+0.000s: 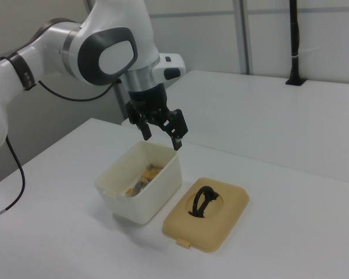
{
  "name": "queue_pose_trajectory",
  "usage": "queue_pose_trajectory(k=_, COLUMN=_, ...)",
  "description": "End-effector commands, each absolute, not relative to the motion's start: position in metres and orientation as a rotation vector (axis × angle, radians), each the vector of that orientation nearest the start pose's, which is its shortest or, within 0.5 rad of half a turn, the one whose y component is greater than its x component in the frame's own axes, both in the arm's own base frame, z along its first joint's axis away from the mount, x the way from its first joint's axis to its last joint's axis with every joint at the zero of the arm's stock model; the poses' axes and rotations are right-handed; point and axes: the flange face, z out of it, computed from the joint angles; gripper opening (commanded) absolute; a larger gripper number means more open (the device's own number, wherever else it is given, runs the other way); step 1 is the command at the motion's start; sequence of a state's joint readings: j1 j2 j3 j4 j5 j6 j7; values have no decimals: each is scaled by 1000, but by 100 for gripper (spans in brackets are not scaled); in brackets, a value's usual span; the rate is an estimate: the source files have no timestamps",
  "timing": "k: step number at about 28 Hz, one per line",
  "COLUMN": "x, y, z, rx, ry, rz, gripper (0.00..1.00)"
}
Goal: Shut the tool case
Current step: 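Lower the gripper onto the tan lid and grasp its black handle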
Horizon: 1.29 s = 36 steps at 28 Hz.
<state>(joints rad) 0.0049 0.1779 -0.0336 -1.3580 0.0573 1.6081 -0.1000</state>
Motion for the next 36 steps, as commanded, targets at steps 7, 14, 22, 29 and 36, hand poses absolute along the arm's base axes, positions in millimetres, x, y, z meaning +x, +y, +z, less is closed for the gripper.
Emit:
queue_pose_trajectory(k=7, x=637, y=-9, z=594, rx=-3116, ry=-97, rz=-208, gripper=100)
queue_pose_trajectory(k=14, x=656, y=3, z=563, rx=-3126, ry=-12, rz=-204, gripper=100)
queue_pose_trajectory(k=22, x=674, y=12, z=520, rx=-3135, ry=-32, rz=-152, gripper=100)
queue_pose_trajectory(k=29, x=697, y=26, z=470, rx=-3182, ry=5, rz=-170, gripper=100)
queue_pose_trajectory(k=36, x=709, y=35, z=433, rx=-3203, ry=23, rz=-170, gripper=100)
